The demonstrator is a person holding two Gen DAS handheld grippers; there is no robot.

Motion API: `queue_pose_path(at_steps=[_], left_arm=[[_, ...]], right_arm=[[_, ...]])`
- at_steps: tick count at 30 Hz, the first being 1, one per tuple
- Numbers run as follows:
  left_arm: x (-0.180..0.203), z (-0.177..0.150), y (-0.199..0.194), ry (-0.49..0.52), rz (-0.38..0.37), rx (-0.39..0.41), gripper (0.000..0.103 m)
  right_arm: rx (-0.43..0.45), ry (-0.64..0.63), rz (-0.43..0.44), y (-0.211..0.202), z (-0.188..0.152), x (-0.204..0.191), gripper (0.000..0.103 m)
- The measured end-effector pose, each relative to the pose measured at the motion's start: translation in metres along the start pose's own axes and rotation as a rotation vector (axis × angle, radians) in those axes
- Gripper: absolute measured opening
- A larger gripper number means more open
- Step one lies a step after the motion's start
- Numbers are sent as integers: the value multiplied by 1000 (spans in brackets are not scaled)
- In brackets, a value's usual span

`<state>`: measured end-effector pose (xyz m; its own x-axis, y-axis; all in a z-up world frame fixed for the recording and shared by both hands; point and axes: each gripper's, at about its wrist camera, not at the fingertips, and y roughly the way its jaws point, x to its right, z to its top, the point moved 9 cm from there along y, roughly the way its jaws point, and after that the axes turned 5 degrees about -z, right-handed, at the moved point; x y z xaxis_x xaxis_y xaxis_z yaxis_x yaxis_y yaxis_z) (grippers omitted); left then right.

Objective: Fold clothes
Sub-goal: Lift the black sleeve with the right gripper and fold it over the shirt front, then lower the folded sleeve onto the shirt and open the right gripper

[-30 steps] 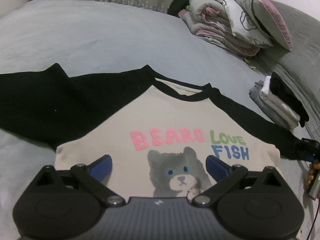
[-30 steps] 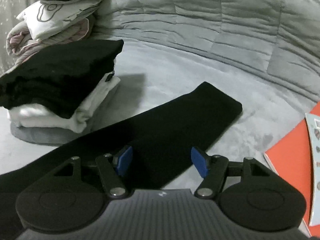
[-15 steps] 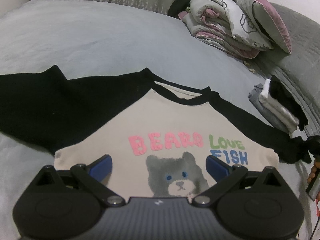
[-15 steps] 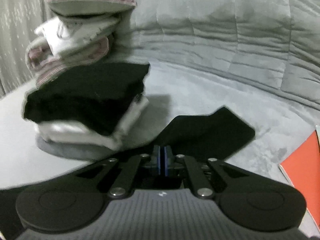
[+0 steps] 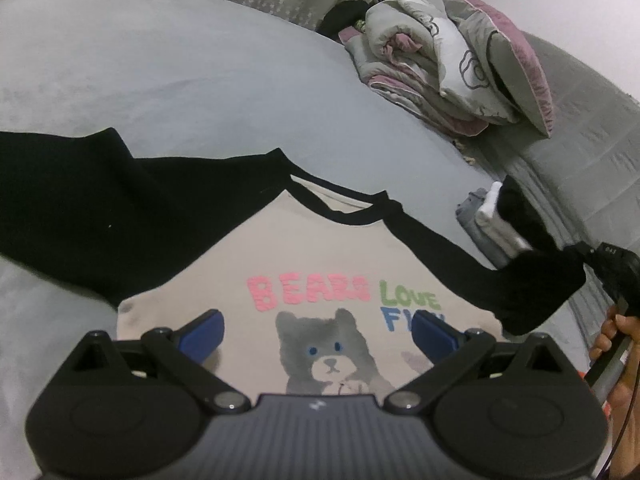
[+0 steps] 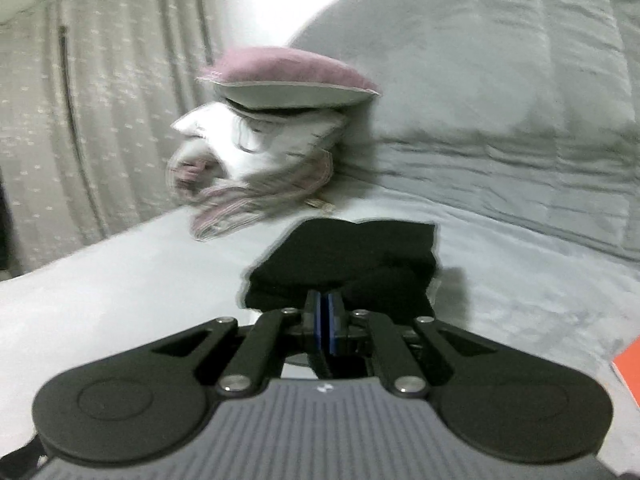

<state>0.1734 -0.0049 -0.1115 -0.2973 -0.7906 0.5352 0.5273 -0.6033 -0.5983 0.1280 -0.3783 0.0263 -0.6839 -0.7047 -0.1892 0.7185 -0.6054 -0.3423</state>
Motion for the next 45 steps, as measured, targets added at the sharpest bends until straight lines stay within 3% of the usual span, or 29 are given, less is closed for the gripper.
queue_pose_path(at_steps=[13,23,29,37,45], left_arm=[[3,6,-13,3,-17,40,100],[6,4,-8,20,-9,37,100],[6,1,-3,27,2,25,100],[5,1,-3,22,8,24,100],[8,2,-2,18,5,30,100]], right_arm=[[64,-179,267,-56,-22,-116,5],[-73,-337,418,-58,-97,-172,6],[-190,-445,455,-50,-150,-189,6],[-311,-489,461,-43,-191,-193,8],[-344,-496,492,-57,-192,-193,13]])
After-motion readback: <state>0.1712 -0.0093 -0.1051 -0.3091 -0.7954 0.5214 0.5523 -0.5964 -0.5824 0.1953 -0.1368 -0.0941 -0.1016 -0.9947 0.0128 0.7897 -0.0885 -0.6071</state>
